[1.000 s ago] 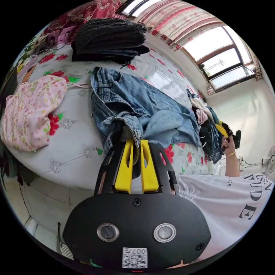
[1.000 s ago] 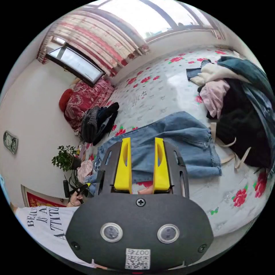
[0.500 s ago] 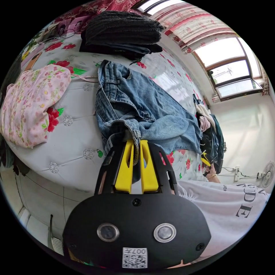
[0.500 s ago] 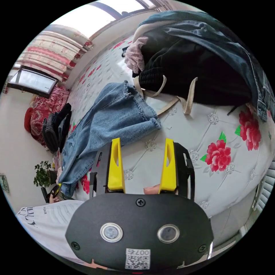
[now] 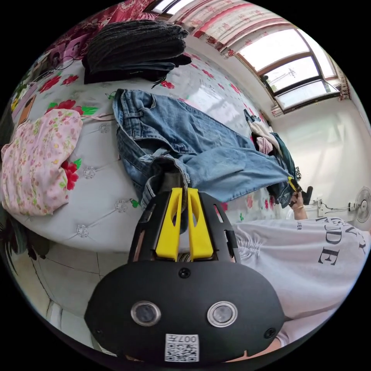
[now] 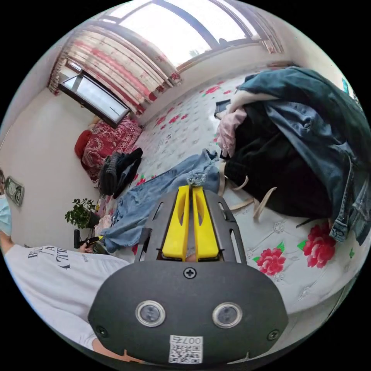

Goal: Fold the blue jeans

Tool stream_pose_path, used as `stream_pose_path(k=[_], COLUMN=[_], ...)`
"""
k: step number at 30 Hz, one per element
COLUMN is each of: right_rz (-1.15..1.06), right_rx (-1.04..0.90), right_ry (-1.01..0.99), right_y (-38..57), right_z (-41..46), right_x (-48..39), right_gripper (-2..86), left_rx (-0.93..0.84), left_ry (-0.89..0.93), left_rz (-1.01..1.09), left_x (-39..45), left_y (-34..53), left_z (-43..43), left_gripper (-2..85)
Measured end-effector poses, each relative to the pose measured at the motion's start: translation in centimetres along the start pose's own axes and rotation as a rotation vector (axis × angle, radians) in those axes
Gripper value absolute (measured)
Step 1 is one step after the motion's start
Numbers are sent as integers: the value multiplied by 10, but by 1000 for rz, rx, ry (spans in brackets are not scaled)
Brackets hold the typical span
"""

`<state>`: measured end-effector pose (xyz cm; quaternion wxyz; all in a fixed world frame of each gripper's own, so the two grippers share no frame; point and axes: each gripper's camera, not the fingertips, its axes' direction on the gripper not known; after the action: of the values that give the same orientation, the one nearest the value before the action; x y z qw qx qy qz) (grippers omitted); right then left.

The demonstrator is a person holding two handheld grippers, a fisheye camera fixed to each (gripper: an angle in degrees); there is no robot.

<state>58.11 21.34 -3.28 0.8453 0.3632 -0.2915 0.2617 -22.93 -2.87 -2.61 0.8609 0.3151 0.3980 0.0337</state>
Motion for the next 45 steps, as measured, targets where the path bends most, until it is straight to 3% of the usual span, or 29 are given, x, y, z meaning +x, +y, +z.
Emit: stream_pose_path(k=[4,7,11,15,17,20,22,23,25,30,34,39,41,43,45], right_rz=[82,251,377,345,302,284,302,294,229,-53,-76,327,404,426,429], right_rx=[88,-47,-137,-75,-81,-144,-191,-211,-190,10,-60,-232,-172,-76,23], right_ry=[86,172,143,47,53,58,52,38,50,30,194,210,161,117,113], right_y=[40,77,109,91,80,67,60,51,35,27,68,157,178,193,205], right_z=[-71,-71,-48,-52,-54,-44,-37,-37,-53,-143,-152,-94,-91,-98,-111], right_x=[16,50,73,61,50,44,43,37,20,-41,-36,60,67,64,56], right_gripper=[-3,-3,-3,-3,-3,-3,-3,-3,-3,-3,-3,-2,-3,-3,-3], left_rx=[29,94,86,107,26,-303,-380,-399,-271,-29,-91,-136,-55,149,312], left_ry=[74,77,84,14,-64,-397,-456,-448,-375,-399,-458,-226,-135,-8,182], left_rz=[-96,-125,-164,63,150,186,314,304,286,258,187,-87,-145,-157,-52], left_x=[-8,-5,-13,22,42,56,71,70,69,64,31,-44,-52,-60,-61], left_y=[27,29,2,-39,-53,-76,-102,-111,-138,-134,-97,-53,-33,3,25], left_z=[33,50,72,81,102,183,200,198,151,32,33,108,108,81,53], left_gripper=[1,3,14,96,115,92,60,49,22,9,11,28,30,20,4])
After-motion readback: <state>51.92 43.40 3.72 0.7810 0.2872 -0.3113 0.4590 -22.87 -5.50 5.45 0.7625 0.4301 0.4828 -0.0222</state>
